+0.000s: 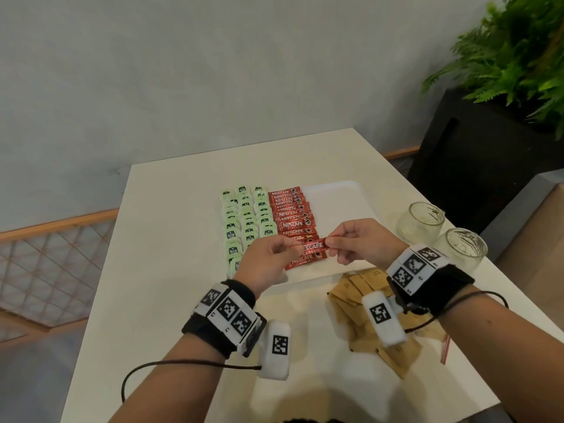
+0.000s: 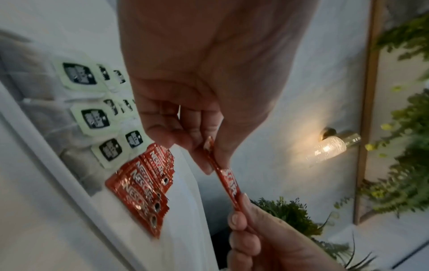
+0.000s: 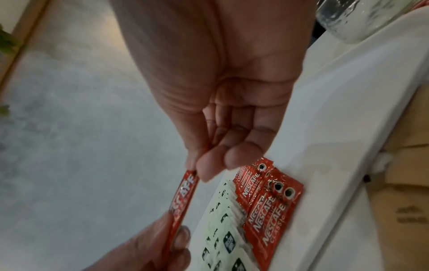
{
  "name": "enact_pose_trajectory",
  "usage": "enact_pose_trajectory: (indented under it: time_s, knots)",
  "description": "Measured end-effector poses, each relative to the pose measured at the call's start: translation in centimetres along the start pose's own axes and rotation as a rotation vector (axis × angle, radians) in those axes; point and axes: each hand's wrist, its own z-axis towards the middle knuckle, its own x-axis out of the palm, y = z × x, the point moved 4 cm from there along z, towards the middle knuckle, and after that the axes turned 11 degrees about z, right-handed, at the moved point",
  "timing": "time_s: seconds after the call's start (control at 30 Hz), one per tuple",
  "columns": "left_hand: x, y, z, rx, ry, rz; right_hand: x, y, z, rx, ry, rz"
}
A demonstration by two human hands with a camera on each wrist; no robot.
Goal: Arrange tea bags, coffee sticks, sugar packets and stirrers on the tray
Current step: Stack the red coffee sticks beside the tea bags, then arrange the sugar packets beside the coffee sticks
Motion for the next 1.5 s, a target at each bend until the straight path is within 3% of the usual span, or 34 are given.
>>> enact_pose_trajectory:
  time_s: [0.1, 0.17, 0.23, 0.33, 0.43, 0.57, 0.7, 0.97, 1.13, 1.27, 1.5]
  knots:
    - [-1.1, 0.0, 0.7, 0.055, -0.034, 0.047, -0.7, -1.0, 0.6, 0.009, -0.059, -0.044]
    - [-2.1, 0.2, 1.4, 0.076, -0.117, 0.113, -1.5, -2.3, 1.2, 0.03, -0.137, -0.214]
    - [-2.6, 0.5, 2.0, 0.114, -0.189, 0.297, -2.0, -3.5, 1.6, 0.069, -0.176, -0.461]
    - [-1.9, 0.3, 2.6, 0.176, -0.236, 0.711, -1.6, -4.8, 2.1, 0.093, -0.152, -0.579]
    - [-0.4, 0.2, 2.7, 0.194, -0.208, 0.973, -0.9, -5.6, 2.7, 0.106, -0.155, -0.636]
    - [1.6, 0.3, 3.0, 0.257, -0.119, 1.032, -0.6, -6.6, 3.3, 0.1, -0.252, -0.638]
    - [3.0, 0.5, 3.4, 0.282, -0.026, 1.17, -0.5, -6.6, 3.8, 0.104, -0.256, -0.632]
    - [3.3, 0.6, 3.5, 0.293, 0.012, 1.194, -0.6, -5.6, 4.1, 0.108, -0.197, -0.663]
    - [3.6, -1.1, 3.0, 0.337, 0.006, 1.112, -4.8, -2.9, 0.9, 0.012, -0.301, -0.477]
    - [6.5, -1.8, 1.8, 0.396, 0.161, 1.019, -8.5, -2.9, -3.2, 0.004, -0.348, -0.48]
    - [12.1, -2.2, 0.1, 0.458, 0.312, 1.05, -9.2, -7.1, -5.2, 0.058, -0.216, -0.735]
